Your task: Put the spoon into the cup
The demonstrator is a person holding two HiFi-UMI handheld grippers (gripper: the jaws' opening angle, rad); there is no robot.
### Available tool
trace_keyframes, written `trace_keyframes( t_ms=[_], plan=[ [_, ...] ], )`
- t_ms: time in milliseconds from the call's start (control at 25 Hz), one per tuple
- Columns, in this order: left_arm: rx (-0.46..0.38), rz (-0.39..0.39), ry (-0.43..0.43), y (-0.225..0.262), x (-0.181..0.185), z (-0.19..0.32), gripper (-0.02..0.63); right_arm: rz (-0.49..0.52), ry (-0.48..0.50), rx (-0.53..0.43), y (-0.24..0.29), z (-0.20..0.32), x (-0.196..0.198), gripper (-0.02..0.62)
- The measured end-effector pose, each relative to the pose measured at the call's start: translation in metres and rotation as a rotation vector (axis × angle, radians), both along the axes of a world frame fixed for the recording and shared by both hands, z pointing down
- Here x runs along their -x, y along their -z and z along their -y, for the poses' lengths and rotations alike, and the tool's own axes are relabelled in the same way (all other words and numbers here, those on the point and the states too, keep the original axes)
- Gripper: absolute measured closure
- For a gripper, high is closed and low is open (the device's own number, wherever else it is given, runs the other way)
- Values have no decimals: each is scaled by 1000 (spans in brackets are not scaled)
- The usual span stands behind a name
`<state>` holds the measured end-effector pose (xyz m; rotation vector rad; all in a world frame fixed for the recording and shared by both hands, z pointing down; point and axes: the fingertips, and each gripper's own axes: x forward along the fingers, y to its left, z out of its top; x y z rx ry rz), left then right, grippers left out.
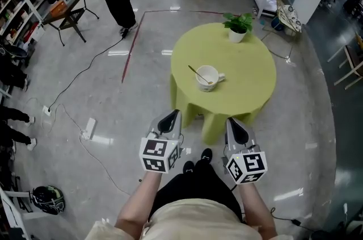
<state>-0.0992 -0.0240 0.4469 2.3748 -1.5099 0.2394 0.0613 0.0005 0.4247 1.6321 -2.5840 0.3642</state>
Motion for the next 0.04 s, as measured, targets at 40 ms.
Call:
trace_keyframes(
  t_ms=[40],
  plan=[
    [3, -2, 0, -1, 2, -2, 597, 1, -2, 2, -1, -3, 1, 597]
  ],
)
